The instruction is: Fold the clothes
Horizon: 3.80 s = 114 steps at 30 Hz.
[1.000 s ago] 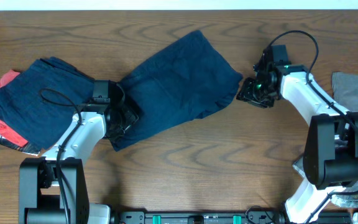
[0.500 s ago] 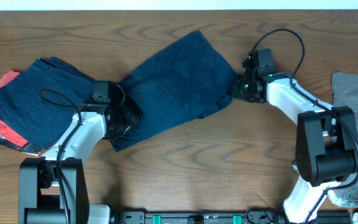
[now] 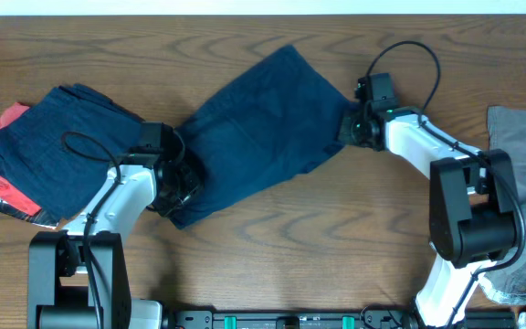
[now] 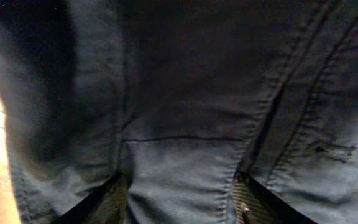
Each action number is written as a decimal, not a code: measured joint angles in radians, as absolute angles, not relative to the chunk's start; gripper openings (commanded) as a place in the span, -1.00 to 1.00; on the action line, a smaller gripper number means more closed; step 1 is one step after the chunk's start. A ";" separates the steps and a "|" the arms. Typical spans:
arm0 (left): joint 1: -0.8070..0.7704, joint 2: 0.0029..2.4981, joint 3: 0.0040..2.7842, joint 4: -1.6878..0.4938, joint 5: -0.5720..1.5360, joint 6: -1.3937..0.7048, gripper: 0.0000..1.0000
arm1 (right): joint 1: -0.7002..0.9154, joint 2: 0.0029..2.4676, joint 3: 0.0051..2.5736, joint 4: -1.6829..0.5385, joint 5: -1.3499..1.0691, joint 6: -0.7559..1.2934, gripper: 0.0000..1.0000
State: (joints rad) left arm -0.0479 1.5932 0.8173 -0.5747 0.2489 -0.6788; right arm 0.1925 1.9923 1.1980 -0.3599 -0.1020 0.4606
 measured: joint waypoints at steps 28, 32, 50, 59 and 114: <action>-0.054 1.517 0.690 -0.525 0.286 -0.531 -0.08 | -0.066 1.880 1.194 -0.438 0.160 0.455 -0.89; -0.054 1.503 0.694 -0.617 0.266 -0.484 -0.06 | -0.057 1.710 1.194 -0.390 0.126 0.399 -0.95; 0.021 1.203 0.689 -0.643 0.194 -0.495 0.96 | 0.274 1.839 1.209 -0.484 -0.229 0.178 -0.93; 0.033 1.299 0.689 -0.622 0.182 -0.525 0.96 | 0.260 1.957 1.218 -0.666 -0.076 0.261 -0.97; -0.037 1.472 1.243 -0.994 0.569 -0.280 -0.86 | 0.601 1.982 1.254 -0.609 -0.387 0.069 -0.98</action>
State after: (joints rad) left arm -0.0368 1.4719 1.2427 -0.9936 0.5690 -0.2798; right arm 0.6010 1.9823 1.2541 -0.6086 -0.3874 0.0689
